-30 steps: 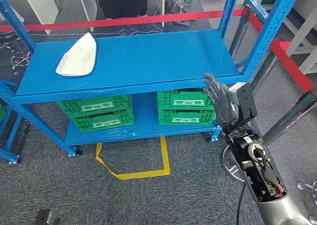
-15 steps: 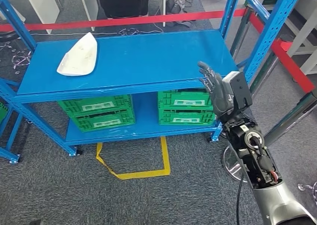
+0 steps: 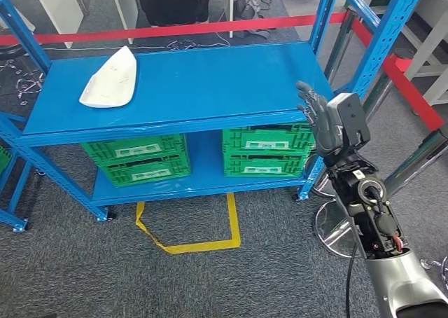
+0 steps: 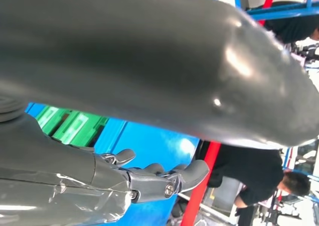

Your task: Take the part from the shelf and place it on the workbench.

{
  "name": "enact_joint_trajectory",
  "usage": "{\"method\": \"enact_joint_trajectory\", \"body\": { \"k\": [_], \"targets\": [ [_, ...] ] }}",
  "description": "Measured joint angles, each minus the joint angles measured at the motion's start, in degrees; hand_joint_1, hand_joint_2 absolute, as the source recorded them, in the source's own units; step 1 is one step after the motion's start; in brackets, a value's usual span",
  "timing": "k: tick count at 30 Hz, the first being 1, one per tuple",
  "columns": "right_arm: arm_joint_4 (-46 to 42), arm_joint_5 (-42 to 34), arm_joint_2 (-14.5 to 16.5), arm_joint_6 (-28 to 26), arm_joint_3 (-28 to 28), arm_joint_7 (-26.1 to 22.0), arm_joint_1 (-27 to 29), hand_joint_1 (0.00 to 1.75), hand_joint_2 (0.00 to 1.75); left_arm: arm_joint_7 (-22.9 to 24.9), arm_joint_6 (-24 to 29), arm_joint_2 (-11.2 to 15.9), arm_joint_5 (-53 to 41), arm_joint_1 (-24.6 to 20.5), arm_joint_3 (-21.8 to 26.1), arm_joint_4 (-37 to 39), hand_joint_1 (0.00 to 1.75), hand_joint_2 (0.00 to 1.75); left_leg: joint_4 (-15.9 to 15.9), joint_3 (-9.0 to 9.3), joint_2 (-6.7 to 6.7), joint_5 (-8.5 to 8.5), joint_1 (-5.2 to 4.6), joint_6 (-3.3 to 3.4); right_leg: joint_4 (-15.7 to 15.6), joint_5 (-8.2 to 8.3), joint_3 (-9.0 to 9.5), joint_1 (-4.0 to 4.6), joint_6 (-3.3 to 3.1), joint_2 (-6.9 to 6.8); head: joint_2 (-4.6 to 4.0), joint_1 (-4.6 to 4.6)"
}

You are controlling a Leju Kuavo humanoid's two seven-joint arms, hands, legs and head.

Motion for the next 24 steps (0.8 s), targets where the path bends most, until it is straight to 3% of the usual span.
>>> {"method": "enact_joint_trajectory", "body": {
  "k": [16,21,24],
  "targets": [
    [-2.52,1.9,-1.13,0.2,-5.27,1.51,2.75,0.0,0.0,0.54,-0.43,0.04,-0.42,-0.57,-0.01,0.0,0.0,0.0,0.22,-0.04,0.02,-0.2,-0.16,0.26,-0.01,-0.02,0.07,-0.17,0.16,0.01,0.0,-0.04],
    [-2.57,2.04,-1.13,0.2,-5.79,1.51,3.26,0.0,0.0,0.54,-0.43,0.23,-0.42,-0.57,-0.01,0.0,0.0,0.0,0.54,-0.11,0.02,-0.51,-0.32,0.8,-0.13,-0.11,0.22,-0.33,0.66,-0.01,0.0,-0.06],
    [-3.08,2.04,-1.18,0.2,-5.96,1.48,3.28,0.0,0.0,0.55,-0.43,0.27,-0.42,-0.58,0.0,0.0,0.0,0.0,-0.45,0.53,0.09,-0.25,0.14,1.34,0.71,-0.87,-0.06,-0.3,1.21,0.04,0.0,0.07]
  ]
}}
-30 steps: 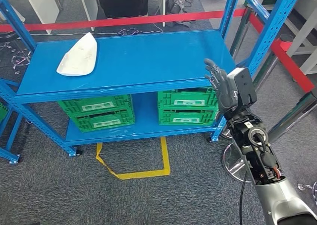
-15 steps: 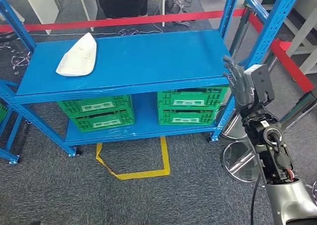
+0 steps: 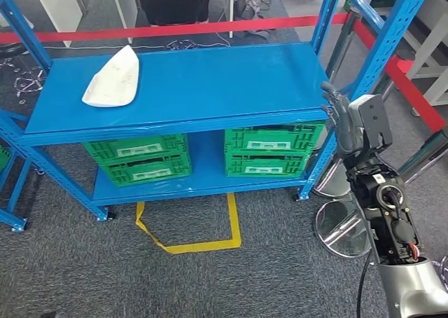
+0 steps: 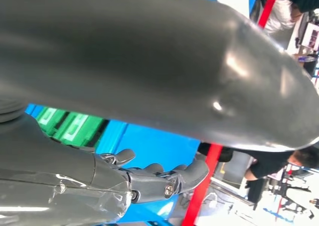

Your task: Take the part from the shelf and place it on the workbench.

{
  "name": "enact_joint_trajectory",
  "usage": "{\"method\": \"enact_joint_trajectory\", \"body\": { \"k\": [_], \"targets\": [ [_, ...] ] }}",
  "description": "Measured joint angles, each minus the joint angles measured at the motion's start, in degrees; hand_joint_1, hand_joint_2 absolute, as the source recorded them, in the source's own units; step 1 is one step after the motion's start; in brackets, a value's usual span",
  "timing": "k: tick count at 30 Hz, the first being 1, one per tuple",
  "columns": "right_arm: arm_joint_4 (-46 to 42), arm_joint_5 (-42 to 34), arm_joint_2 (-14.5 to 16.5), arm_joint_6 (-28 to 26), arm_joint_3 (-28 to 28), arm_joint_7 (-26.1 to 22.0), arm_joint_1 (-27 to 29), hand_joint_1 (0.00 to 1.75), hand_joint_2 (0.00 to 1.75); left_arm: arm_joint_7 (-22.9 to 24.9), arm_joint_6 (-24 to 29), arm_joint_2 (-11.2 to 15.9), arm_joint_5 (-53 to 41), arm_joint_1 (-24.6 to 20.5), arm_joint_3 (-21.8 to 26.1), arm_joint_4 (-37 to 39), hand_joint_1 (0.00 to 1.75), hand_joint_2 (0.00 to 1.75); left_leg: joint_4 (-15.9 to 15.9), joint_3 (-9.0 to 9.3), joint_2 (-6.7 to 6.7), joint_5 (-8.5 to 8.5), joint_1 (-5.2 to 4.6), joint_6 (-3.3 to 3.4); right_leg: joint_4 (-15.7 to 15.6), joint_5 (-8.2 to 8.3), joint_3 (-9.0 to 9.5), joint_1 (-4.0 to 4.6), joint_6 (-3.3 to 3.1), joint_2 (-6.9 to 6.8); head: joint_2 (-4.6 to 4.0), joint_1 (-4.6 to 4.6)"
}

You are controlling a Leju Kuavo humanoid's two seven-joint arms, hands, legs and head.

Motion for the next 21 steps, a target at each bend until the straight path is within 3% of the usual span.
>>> {"method": "enact_joint_trajectory", "body": {
  "k": [2,4,5,6,7,9,10,11,15,17,19,20,21],
  "targets": [
    [-0.23,0.0,-0.08,0.0,-0.14,-0.03,0.07,0.0,0.0,0.01,-0.01,-0.03,0.0,-0.05,-0.01,0.0,0.0,0.0,-0.64,0.58,0.09,0.09,0.33,0.32,5.74,-2.93,-2.79,-0.19,0.33,0.08,0.0,0.43],
    [-0.23,0.13,-0.11,0.26,-0.24,-0.1,0.39,0.0,0.0,0.01,-0.02,-0.1,0.01,-0.04,-0.01,0.0,0.0,0.0,-0.67,0.76,0.05,-0.09,0.39,0.42,14.19,-6.08,-7.22,-0.47,0.67,0.09,0.0,0.93],
    [-0.23,0.28,-0.11,0.49,-0.25,-0.17,0.58,0.0,0.0,0.02,-0.03,-0.16,0.02,0.03,0.0,0.0,0.0,0.0,-0.64,0.87,0.0,-0.21,0.42,0.34,16.53,-6.34,-8.64,-0.66,0.85,0.08,0.0,1.14],
    [-0.23,0.5,-0.11,0.75,-0.25,-0.29,0.69,0.0,0.0,0.04,-0.03,-0.21,0.04,0.11,0.0,0.0,0.0,0.0,-0.59,1.07,-0.05,-0.41,0.51,0.16,16.49,-5.39,-8.91,-0.87,1.04,0.07,0.0,1.28],
    [-0.23,0.68,-0.11,0.93,-0.27,-0.42,0.69,0.0,0.0,0.07,-0.03,-0.25,0.06,0.19,-0.01,0.0,0.0,0.0,-0.5,1.37,-0.13,-0.67,0.66,-0.1,14.03,-3.38,-7.97,-1.08,1.24,0.06,0.0,1.4],
    [-0.17,0.87,-0.1,1.17,-0.32,-0.67,0.59,0.0,0.0,0.1,-0.03,-0.23,0.1,0.27,-0.01,0.0,0.0,0.0,-0.08,1.93,-0.31,-1.42,0.88,-0.86,5.98,0.78,-4.37,-1.44,1.72,0.17,0.0,1.72],
    [-0.14,0.91,-0.09,1.29,-0.37,-0.76,0.51,0.0,0.0,0.1,-0.03,-0.2,0.12,0.25,-0.01,0.0,0.0,0.0,0.27,1.92,-0.4,-1.76,0.89,-1.3,3.0,1.63,-2.84,-1.5,1.66,0.32,0.0,1.9],
    [-0.07,0.96,-0.08,1.41,-0.41,-0.82,0.5,0.0,0.0,0.11,-0.02,-0.15,0.15,0.22,-0.01,0.0,0.0,0.0,0.54,1.79,-0.48,-1.95,0.82,-1.72,1.43,1.71,-2.04,-1.48,1.47,0.47,0.0,1.92],
    [0.1,1.05,-0.07,1.68,-0.5,-0.97,0.4,0.0,0.0,0.15,0.01,-0.08,0.24,0.23,0.0,0.0,0.0,0.0,1.84,1.04,-0.38,-2.68,0.88,-2.84,1.26,0.84,-1.63,-1.28,-0.19,0.69,0.0,1.1],
    [0.08,1.05,-0.07,1.7,-0.54,-1.04,0.2,0.0,0.0,0.15,0.01,-0.09,0.24,0.09,-0.01,0.0,0.0,0.0,7.32,-1.74,-0.13,-4.97,0.91,-3.22,1.18,0.52,-1.11,-1.27,-0.9,0.55,0.0,0.37],
    [0.09,1.05,-0.07,1.73,-0.54,-1.02,0.26,0.0,0.0,0.14,0.02,-0.09,0.24,0.08,-0.01,0.0,0.0,0.0,15.99,-6.99,-0.05,-7.57,0.86,-3.28,1.18,0.13,-0.7,-0.98,-1.45,0.38,0.0,-0.28],
    [0.1,1.05,-0.07,1.75,-0.52,-1.01,0.34,0.0,0.0,0.14,0.02,-0.09,0.24,0.18,-0.01,0.0,0.0,0.0,18.88,-9.19,-0.05,-7.81,0.82,-3.15,1.18,-0.08,-0.46,-0.79,-1.63,0.37,0.0,-0.42],
    [0.1,1.05,-0.07,1.78,-0.52,-0.99,0.4,0.0,0.0,0.14,0.02,-0.1,0.24,0.28,0.0,0.0,0.0,0.0,19.54,-10.35,-0.06,-6.86,0.75,-2.89,1.18,-0.32,-0.17,-0.59,-1.77,0.4,0.0,-0.5]
  ]
}}
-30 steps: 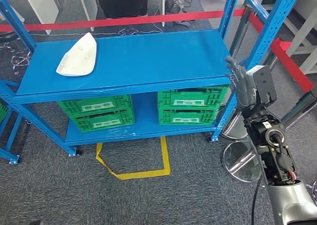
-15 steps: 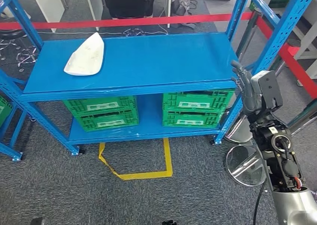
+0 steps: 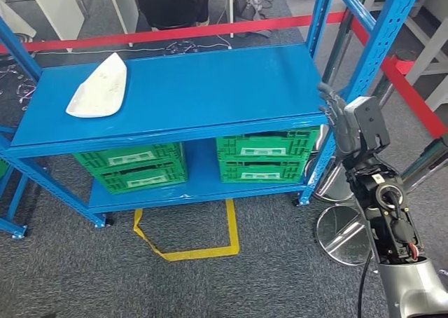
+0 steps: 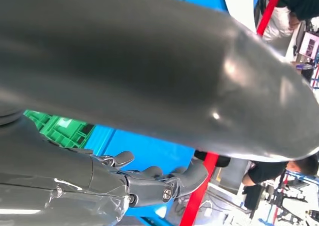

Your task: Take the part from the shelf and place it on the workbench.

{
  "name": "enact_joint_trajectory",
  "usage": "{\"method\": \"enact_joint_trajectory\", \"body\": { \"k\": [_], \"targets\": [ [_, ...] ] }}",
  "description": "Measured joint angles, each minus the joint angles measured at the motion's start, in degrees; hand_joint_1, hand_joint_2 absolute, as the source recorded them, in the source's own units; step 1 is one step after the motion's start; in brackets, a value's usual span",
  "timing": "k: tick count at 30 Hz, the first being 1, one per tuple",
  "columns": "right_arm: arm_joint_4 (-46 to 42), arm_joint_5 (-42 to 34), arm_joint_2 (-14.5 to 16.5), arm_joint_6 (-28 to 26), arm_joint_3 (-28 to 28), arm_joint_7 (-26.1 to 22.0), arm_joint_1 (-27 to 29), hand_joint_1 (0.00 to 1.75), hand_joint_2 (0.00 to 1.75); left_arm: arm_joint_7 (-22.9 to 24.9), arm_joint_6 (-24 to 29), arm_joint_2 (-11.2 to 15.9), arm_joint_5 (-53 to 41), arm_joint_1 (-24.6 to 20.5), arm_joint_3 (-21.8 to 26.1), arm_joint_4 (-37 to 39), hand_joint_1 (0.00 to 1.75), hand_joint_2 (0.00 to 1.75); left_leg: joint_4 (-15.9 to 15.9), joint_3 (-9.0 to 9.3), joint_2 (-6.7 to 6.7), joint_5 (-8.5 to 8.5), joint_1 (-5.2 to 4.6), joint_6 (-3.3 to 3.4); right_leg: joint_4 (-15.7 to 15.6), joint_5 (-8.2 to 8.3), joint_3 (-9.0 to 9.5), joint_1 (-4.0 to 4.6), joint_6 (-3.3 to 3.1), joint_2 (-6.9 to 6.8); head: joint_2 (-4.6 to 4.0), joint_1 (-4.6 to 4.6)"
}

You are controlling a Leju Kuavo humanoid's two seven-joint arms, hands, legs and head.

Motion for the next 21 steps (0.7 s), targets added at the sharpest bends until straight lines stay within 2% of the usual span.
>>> {"method": "enact_joint_trajectory", "body": {
  "k": [1,3,4,5,7,9,10,11,13,14,15,16,18,19,20,21],
  "targets": [
    [0.0,0.0,0.0,0.02,0.0,0.0,0.01,0.0,0.0,0.0,0.0,0.01,0.0,0.08,0.0,0.0,0.0,0.0,-1.84,0.1,0.0,2.06,-0.15,0.41,-0.01,-0.27,0.37,0.18,-0.06,0.06,0.0,-0.05],
    [0.01,0.0,0.0,0.02,-0.01,0.0,-0.03,0.0,0.0,0.0,0.01,0.09,-0.01,0.08,0.0,0.0,0.0,0.0,-9.99,2.97,-0.01,7.09,-0.71,1.57,-0.06,-0.89,1.18,0.43,-0.06,0.14,0.0,-0.1],
    [0.01,0.0,0.0,0.02,-0.01,0.01,-0.06,0.0,0.0,0.0,0.02,0.16,-0.02,0.07,0.0,0.0,0.0,0.0,-13.63,4.45,0.04,8.58,-1.0,2.02,-0.1,-1.19,1.42,0.55,0.06,0.21,0.0,-0.13],
    [0.01,-0.01,0.0,0.02,-0.02,0.02,-0.06,0.0,0.0,-0.01,0.03,0.24,-0.03,0.03,0.0,0.0,0.0,0.0,-15.92,5.43,0.07,9.21,-1.25,2.3,-0.18,-1.42,1.55,0.6,0.24,0.25,0.0,-0.16],
    [-0.01,-0.02,0.0,0.02,-0.02,0.09,-0.05,0.0,0.0,-0.03,0.06,0.32,-0.04,-0.08,0.0,0.0,0.0,0.0,-17.13,5.99,0.12,8.89,-1.52,2.45,-0.51,-1.75,1.68,0.56,0.78,0.31,0.0,-0.26],
    [-0.1,-0.02,-0.03,-0.01,-0.1,0.11,-0.02,0.0,0.0,-0.05,0.09,0.31,-0.04,-0.12,0.0,0.0,0.0,0.0,-17.99,6.75,0.13,8.75,-1.19,2.72,-0.45,-2.34,1.88,0.55,1.34,0.26,-0.01,-0.24],
    [-0.15,-0.02,-0.05,-0.03,-0.19,0.1,-0.07,0.0,0.0,-0.07,0.1,0.3,-0.05,-0.13,0.0,0.0,0.0,0.0,-18.49,7.32,0.14,8.68,-0.98,2.94,0.91,-3.18,1.41,0.56,1.57,0.24,-0.01,-0.11],
    [-0.2,-0.02,-0.07,-0.06,-0.31,0.1,-0.08,0.0,0.0,-0.08,0.1,0.27,-0.05,-0.17,0.0,0.0,0.0,0.0,-18.88,7.9,0.16,8.55,-0.79,3.14,3.68,-4.51,0.15,0.53,1.78,0.22,-0.01,0.13],
    [-0.21,-0.02,-0.07,-0.1,-0.5,0.16,0.13,0.0,0.0,-0.09,0.09,0.17,-0.08,-0.23,0.0,0.0,0.0,0.0,-19.0,8.64,0.13,8.01,-0.82,3.47,11.99,-7.67,-4.22,0.31,2.16,0.2,0.0,0.7],
    [-0.21,-0.02,-0.07,-0.11,-0.54,0.2,0.34,0.0,0.0,-0.09,0.09,0.1,-0.09,-0.22,0.0,0.0,0.0,0.0,-19.0,8.96,0.09,7.72,-0.82,3.5,15.27,-8.42,-6.26,0.22,2.34,0.19,0.0,0.92],
    [-0.21,-0.02,-0.07,-0.11,-0.58,0.24,0.51,0.0,0.0,-0.08,0.09,0.04,-0.12,-0.2,0.0,0.0,0.0,0.0,-18.99,9.33,0.05,7.42,-0.8,3.46,16.57,-8.01,-7.44,0.12,2.51,0.18,0.0,1.14],
    [-0.22,-0.02,-0.07,-0.1,-0.62,0.28,0.57,0.0,0.0,-0.08,0.09,-0.01,-0.15,-0.19,0.0,0.0,0.0,0.0,-18.96,9.78,0.01,7.1,-0.78,3.36,15.42,-6.32,-7.46,0.0,2.65,0.16,0.0,1.31],
    [-0.3,-0.02,-0.07,0.05,-0.75,0.43,0.53,0.0,0.0,-0.07,0.09,-0.11,-0.22,-0.21,0.0,0.01,0.0,0.0,-18.86,10.82,-0.09,6.32,-0.73,2.96,7.93,-1.07,-4.81,-0.26,2.76,0.14,0.0,1.75],
    [-0.34,-0.02,-0.07,0.18,-0.8,0.58,0.49,0.0,0.0,-0.07,0.09,-0.15,-0.24,-0.28,0.0,0.01,0.0,0.0,-18.7,11.19,-0.15,5.94,-0.79,2.67,4.12,0.73,-3.21,-0.23,2.74,0.14,0.0,1.9],
    [-0.39,-0.02,-0.07,0.3,-0.82,0.74,0.47,0.0,0.0,-0.07,0.09,-0.16,-0.26,-0.35,0.0,0.01,0.0,0.0,-18.57,11.34,-0.19,5.67,-0.85,2.36,1.52,1.54,-1.94,-0.21,2.49,0.16,0.0,1.98],
    [-0.43,-0.02,-0.07,0.39,-0.82,0.87,0.47,0.0,0.0,-0.06,0.08,-0.17,-0.26,-0.4,0.0,0.01,0.0,0.0,-18.46,11.31,-0.22,5.52,-0.9,2.06,0.34,1.48,-1.28,-0.06,2.19,0.22,0.0,1.95]
  ]
}}
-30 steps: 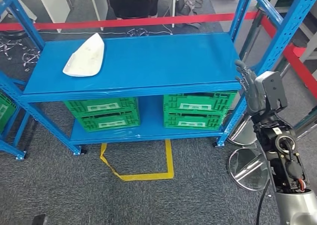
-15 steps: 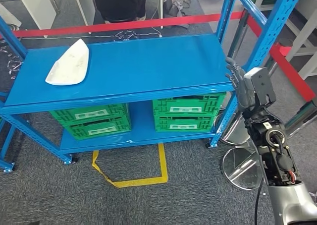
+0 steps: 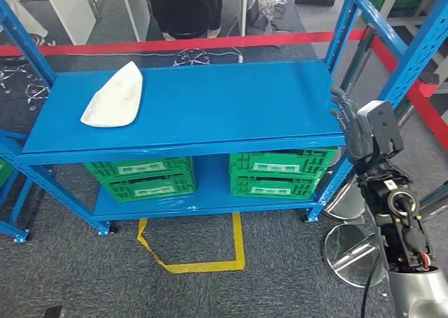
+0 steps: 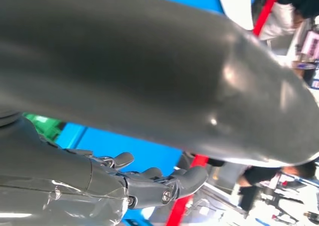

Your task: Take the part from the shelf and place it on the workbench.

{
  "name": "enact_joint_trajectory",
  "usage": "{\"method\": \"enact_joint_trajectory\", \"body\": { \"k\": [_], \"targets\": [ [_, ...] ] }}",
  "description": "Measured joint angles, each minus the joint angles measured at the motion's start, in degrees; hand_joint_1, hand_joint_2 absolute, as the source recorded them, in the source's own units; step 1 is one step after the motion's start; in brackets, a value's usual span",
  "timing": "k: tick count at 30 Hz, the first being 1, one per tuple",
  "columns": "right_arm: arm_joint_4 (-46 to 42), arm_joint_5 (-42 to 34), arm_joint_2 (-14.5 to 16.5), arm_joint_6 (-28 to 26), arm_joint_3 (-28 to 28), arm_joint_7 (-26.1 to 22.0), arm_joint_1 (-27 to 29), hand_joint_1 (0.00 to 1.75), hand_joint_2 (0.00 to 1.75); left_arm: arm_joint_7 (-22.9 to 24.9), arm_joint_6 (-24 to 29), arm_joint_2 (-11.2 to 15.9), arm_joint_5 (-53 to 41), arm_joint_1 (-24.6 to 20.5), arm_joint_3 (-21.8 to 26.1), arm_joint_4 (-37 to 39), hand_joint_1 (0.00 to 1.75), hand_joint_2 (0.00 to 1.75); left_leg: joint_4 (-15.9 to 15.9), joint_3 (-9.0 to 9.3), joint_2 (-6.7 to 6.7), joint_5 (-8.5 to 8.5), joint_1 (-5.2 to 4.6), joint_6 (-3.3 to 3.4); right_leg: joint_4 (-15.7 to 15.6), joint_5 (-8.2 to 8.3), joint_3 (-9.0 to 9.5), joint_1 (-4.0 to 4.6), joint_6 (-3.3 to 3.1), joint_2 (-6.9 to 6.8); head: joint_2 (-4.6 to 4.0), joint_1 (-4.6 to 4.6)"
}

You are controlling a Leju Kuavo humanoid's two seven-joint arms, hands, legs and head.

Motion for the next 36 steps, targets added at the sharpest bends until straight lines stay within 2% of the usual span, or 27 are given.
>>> {"method": "enact_joint_trajectory", "body": {
  "k": [2,4,5,6,8,9,10,11,12,13,14,15,18,19,20,21,23,24,25,26,28,29,30,31,34,35,36],
  "targets": [
    [-0.1,0.0,0.0,0.07,-0.01,0.19,-0.02,0.0,0.0,0.02,-0.01,0.02,0.0,-0.12,0.0,0.0,0.0,0.0,0.05,-0.07,0.01,-0.11,-0.03,-0.54,-0.51,-0.38,0.48,0.09,-0.76,0.13,0.0,-0.23],
    [-0.32,0.0,0.0,0.08,-0.02,0.21,-0.16,0.0,0.0,0.03,-0.02,0.04,-0.01,-0.25,-0.01,-0.01,0.0,0.0,1.41,-0.48,0.08,-0.99,0.05,-1.12,-0.97,-0.39,0.96,-0.08,-1.35,0.12,0.0,-0.52],
    [-0.44,0.0,0.0,0.09,-0.02,0.21,-0.31,0.0,0.0,0.02,-0.02,0.05,-0.01,-0.35,-0.02,-0.01,0.0,0.0,3.7,-1.6,0.11,-2.1,0.12,-1.42,-1.2,-0.44,1.27,-0.21,-1.63,0.05,0.0,-0.81],
    [-0.52,0.0,0.0,0.11,-0.01,0.2,-0.41,0.0,0.0,0.02,-0.02,0.03,-0.01,-0.42,-0.02,-0.01,0.0,0.0,7.3,-3.55,0.15,-3.56,0.23,-1.69,-1.29,-0.54,1.46,-0.22,-1.87,-0.03,0.0,-1.17],
    [-0.55,-0.01,0.0,0.17,0.02,0.29,-0.5,0.0,0.0,0.02,-0.04,-0.01,0.0,-0.37,-0.02,-0.01,0.0,0.0,15.53,-8.72,0.18,-6.03,0.4,-2.05,-1.31,-0.82,1.6,-0.15,-2.21,-0.14,0.0,-1.74],
    [-0.55,-0.01,0.0,0.2,0.03,0.37,-0.49,0.0,0.0,0.02,-0.05,-0.04,0.0,-0.25,-0.01,-0.01,0.0,0.0,17.67,-10.48,0.18,-5.95,0.45,-2.1,-1.3,-0.99,1.72,-0.11,-2.28,-0.13,0.0,-1.84],
    [-0.55,-0.03,0.0,0.24,0.04,0.47,-0.5,0.0,0.0,0.02,-0.07,-0.07,0.0,-0.15,-0.02,-0.01,0.0,0.0,17.42,-11.01,0.18,-4.69,0.48,-2.05,-1.29,-1.19,1.94,-0.09,-2.29,-0.09,0.0,-1.9],
    [-0.56,-0.05,0.0,0.28,0.05,0.54,-0.52,0.0,0.0,0.02,-0.08,-0.06,0.0,-0.11,-0.01,-0.01,0.0,0.0,14.66,-10.19,0.18,-2.41,0.48,-1.89,-1.3,-1.43,2.27,-0.08,-2.24,-0.04,0.0,-1.95],
    [-0.57,-0.07,0.0,0.3,0.05,0.61,-0.53,0.0,0.0,0.02,-0.08,-0.03,0.0,-0.12,-0.01,-0.01,0.0,0.0,10.18,-8.42,0.19,0.29,0.45,-1.62,-1.33,-1.73,2.63,-0.07,-2.14,0.0,0.0,-2.0],
    [-0.6,-0.09,0.0,0.32,0.06,0.65,-0.55,0.0,0.0,0.02,-0.08,0.02,0.0,-0.17,-0.01,-0.01,0.0,0.0,5.96,-6.53,0.19,2.1,0.31,-1.33,-1.35,-2.03,2.93,0.02,-1.96,0.03,0.0,-2.1],
    [-0.63,-0.08,0.0,0.32,0.07,0.68,-0.57,0.0,0.0,0.02,-0.08,0.07,0.0,-0.23,-0.01,-0.01,0.0,0.0,2.72,-5.1,0.18,3.19,0.16,-1.05,-1.38,-2.29,3.09,0.08,-1.74,0.07,0.0,-2.17],
    [-0.67,-0.08,0.0,0.32,0.07,0.72,-0.58,0.0,0.0,0.02,-0.08,0.09,0.0,-0.28,-0.02,-0.01,0.0,0.0,0.92,-4.29,0.17,3.41,-0.01,-0.78,-1.45,-2.51,3.18,0.13,-1.47,0.1,0.0,-2.22],
    [-0.82,-0.08,-0.02,0.3,0.07,0.81,-0.58,0.0,0.0,0.02,-0.08,0.09,0.01,-0.3,-0.02,-0.01,0.0,0.0,0.24,-3.75,0.15,2.75,-0.01,-0.06,-1.7,-3.07,3.44,0.14,-0.58,0.13,0.0,-2.17],
    [-0.89,-0.08,-0.04,0.28,0.05,0.84,-0.61,0.0,0.0,0.02,-0.08,0.09,0.02,-0.29,-0.02,-0.01,0.0,0.0,0.01,-3.39,0.17,2.63,0.14,0.26,-0.81,-3.71,3.14,0.15,-0.34,0.08,0.0,-2.03],
    [-0.95,-0.08,-0.05,0.26,0.02,0.88,-0.65,0.0,0.0,0.02,-0.08,0.09,0.02,-0.32,-0.02,-0.01,0.0,0.0,-0.26,-2.98,0.19,2.52,0.3,0.58,1.41,-4.87,2.18,0.18,-0.14,0.04,0.0,-1.79],
    [-0.98,-0.11,-0.07,0.24,-0.01,0.94,-0.62,0.0,0.0,0.02,-0.08,0.06,0.02,-0.33,-0.02,-0.01,0.0,0.0,-0.42,-2.58,0.21,2.34,0.37,0.87,4.93,-6.43,0.47,0.13,-0.01,0.01,0.0,-1.51],
    [-0.97,-0.19,-0.07,0.23,-0.01,1.05,-0.37,0.0,0.0,0.02,-0.09,0.01,0.02,-0.34,-0.01,-0.01,0.0,0.0,-0.42,-2.01,0.2,1.86,0.33,1.25,13.35,-9.38,-4.11,0.15,0.22,-0.01,0.0,-1.02],
    [-0.96,-0.23,-0.07,0.22,0.0,1.1,-0.19,0.0,0.0,0.02,-0.1,-0.02,0.01,-0.3,0.0,-0.01,0.0,0.0,-0.41,-1.68,0.18,1.59,0.32,1.28,15.91,-9.6,-5.87,0.13,0.32,-0.02,0.0,-0.84],
    [-0.96,-0.24,-0.07,0.22,0.01,1.12,-0.08,0.0,0.0,0.02,-0.1,-0.04,0.01,-0.26,0.0,0.0,0.0,0.0,-0.4,-1.28,0.15,1.28,0.32,1.26,16.29,-8.61,-6.65,0.09,0.38,-0.03,0.0,-0.66],
    [-0.96,-0.24,-0.07,0.22,0.01,1.14,-0.06,0.0,0.0,0.02,-0.1,-0.07,0.0,-0.22,0.0,0.0,0.0,0.0,-0.38,-0.76,0.11,0.93,0.33,1.16,14.23,-6.45,-6.27,0.02,0.39,-0.04,0.0,-0.42],
    [-0.96,-0.24,-0.07,0.21,0.01,1.16,-0.1,0.0,0.0,0.02,-0.1,-0.13,-0.02,-0.23,-0.01,0.0,0.0,0.0,-0.32,0.33,0.04,0.15,0.28,0.78,6.28,-1.26,-3.42,-0.07,0.24,-0.06,0.0,0.06],
    [-0.97,-0.24,-0.07,0.22,0.0,1.2,-0.14,0.0,0.0,0.02,-0.11,-0.15,-0.05,-0.29,-0.01,0.0,0.0,0.0,-0.19,0.61,-0.01,-0.2,0.17,0.5,2.67,0.13,-1.88,-0.05,0.09,-0.04,0.0,0.24],
    [-0.99,-0.24,-0.07,0.23,-0.01,1.23,-0.14,0.0,0.0,0.02,-0.12,-0.16,-0.1,-0.36,-0.01,0.01,0.0,0.0,-0.11,0.66,-0.04,-0.42,0.08,0.22,0.53,0.67,-0.94,0.01,-0.14,0.0,0.0,0.27],
    [-1.01,-0.24,-0.07,0.31,-0.01,1.25,-0.12,0.0,0.0,0.02,-0.14,-0.16,-0.15,-0.43,-0.01,0.01,0.0,0.0,-0.06,0.58,-0.05,-0.51,-0.01,-0.06,-0.3,0.44,-0.52,0.12,-0.4,0.06,0.0,0.17],
    [-1.21,-0.32,-0.07,1.13,-0.01,1.23,-0.11,0.0,0.0,0.04,-0.19,-0.14,-0.25,-0.57,-0.01,0.01,0.0,0.0,0.66,0.22,0.05,-1.15,0.13,-0.97,-0.96,0.33,-0.04,0.03,-1.31,0.2,0.0,-0.24],
    [-1.33,-0.37,-0.07,1.48,0.01,1.2,-0.18,0.0,0.0,0.05,-0.21,-0.13,-0.27,-0.67,-0.02,0.0,0.0,0.0,2.45,-0.58,0.1,-2.05,0.22,-1.33,-1.18,0.31,0.22,-0.09,-1.6,0.18,0.0,-0.49],
    [-1.45,-0.44,-0.07,1.78,0.04,1.19,-0.24,0.0,0.0,0.06,-0.22,-0.12,-0.31,-0.77,-0.02,-0.01,0.0,0.0,5.57,-2.16,0.14,-3.4,0.31,-1.67,-1.33,0.23,0.49,-0.18,-1.85,0.1,0.0,-0.82]
  ]
}}
